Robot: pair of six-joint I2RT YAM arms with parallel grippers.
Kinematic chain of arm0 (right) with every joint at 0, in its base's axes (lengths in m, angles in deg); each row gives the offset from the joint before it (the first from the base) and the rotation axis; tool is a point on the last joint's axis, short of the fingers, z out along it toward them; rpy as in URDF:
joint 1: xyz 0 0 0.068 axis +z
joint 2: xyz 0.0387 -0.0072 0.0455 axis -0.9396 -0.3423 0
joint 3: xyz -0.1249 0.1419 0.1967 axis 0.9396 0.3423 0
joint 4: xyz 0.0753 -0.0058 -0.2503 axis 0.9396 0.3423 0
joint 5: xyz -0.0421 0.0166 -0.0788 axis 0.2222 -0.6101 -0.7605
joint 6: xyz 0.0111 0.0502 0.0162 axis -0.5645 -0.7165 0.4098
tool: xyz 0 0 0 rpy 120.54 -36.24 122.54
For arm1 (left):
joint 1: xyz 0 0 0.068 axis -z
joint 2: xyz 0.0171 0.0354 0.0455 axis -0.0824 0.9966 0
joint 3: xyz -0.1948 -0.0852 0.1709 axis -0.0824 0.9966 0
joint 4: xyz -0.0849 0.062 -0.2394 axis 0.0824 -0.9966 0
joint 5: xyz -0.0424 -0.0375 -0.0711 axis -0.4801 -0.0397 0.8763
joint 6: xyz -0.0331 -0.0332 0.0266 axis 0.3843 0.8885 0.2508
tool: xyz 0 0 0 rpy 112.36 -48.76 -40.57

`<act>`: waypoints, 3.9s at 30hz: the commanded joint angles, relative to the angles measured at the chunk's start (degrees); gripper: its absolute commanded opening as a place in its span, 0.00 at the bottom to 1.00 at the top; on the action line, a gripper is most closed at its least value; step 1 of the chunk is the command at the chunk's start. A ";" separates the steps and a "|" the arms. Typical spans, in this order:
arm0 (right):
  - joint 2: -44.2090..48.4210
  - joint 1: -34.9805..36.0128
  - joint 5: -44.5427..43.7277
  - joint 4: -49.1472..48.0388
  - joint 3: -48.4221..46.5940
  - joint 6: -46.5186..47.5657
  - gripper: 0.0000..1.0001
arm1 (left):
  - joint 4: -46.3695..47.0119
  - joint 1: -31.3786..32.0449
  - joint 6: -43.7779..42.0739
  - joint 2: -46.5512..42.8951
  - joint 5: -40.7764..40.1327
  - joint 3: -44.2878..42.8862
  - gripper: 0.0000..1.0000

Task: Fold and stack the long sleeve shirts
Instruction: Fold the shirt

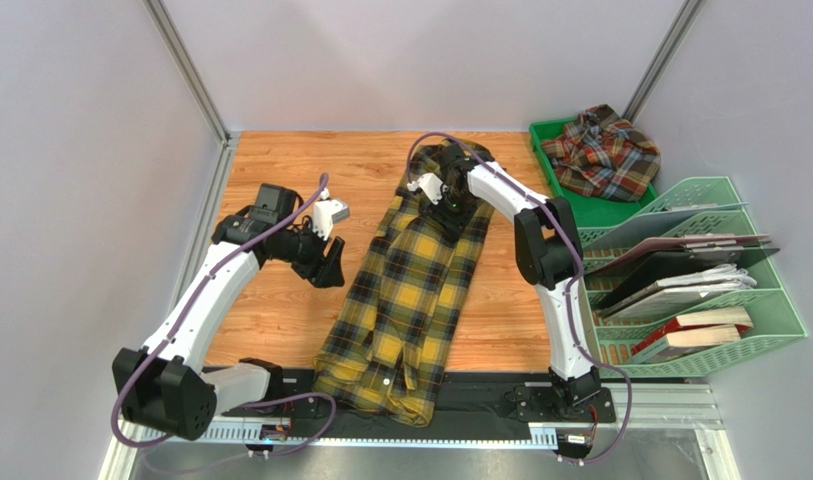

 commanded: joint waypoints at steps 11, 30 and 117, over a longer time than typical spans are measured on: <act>-0.11 -7.28 8.88 3.01 -14.60 -17.06 0.66 | 6.20 -8.41 5.79 -13.70 -2.82 -0.85 0.99; -19.81 7.47 1.95 3.45 -32.00 -0.48 0.61 | 3.76 -17.02 19.33 -13.36 6.03 -4.37 0.99; 0.51 2.30 10.30 -4.20 6.07 7.27 0.69 | 3.58 4.06 -45.71 41.92 -1.42 -22.29 0.74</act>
